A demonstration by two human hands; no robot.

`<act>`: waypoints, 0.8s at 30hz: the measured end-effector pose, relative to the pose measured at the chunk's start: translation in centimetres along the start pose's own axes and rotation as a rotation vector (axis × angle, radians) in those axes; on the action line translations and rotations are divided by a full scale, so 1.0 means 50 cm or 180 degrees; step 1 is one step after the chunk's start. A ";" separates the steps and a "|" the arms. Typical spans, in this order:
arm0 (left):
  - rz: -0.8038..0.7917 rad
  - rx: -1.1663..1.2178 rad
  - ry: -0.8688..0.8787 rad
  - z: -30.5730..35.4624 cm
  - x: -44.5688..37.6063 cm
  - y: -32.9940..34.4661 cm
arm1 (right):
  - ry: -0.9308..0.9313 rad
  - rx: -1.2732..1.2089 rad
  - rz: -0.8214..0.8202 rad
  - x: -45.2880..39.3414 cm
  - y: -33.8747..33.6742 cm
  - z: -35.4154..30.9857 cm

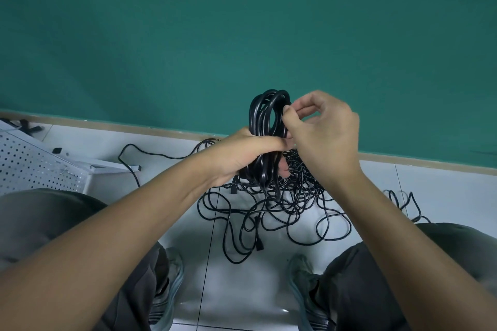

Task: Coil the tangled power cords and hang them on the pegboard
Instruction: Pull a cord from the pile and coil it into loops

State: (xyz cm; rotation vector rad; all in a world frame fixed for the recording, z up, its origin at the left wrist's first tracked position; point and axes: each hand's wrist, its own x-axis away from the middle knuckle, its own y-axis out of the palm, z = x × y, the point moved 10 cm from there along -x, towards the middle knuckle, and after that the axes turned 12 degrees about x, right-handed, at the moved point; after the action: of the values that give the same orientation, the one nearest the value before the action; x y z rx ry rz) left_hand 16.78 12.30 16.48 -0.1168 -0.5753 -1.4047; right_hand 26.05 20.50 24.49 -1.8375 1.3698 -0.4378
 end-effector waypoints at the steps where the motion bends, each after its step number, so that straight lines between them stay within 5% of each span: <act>1: -0.0004 0.0021 -0.0015 -0.003 -0.002 -0.002 | 0.0006 0.0017 0.0039 -0.001 -0.002 0.001; 6: 0.0021 0.0507 -0.0156 -0.019 -0.008 -0.008 | -0.0020 -0.0057 0.0069 -0.011 -0.002 0.009; 13: -0.0007 0.1930 -0.0158 0.004 -0.021 -0.032 | 0.0752 -0.1252 -0.1438 0.034 0.112 0.036; 16: 0.0163 0.2452 0.0026 0.025 -0.023 -0.058 | 0.0501 -0.0988 -0.2111 0.077 0.156 0.021; 24: 0.0952 0.3041 0.0526 0.034 -0.028 -0.139 | 0.0644 -0.1068 -0.2772 0.136 0.225 0.012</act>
State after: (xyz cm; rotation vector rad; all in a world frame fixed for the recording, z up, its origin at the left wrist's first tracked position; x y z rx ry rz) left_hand 9.56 12.95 15.55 0.6465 -0.9854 -0.7327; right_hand 21.66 13.28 14.43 -2.6959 0.7123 -0.8870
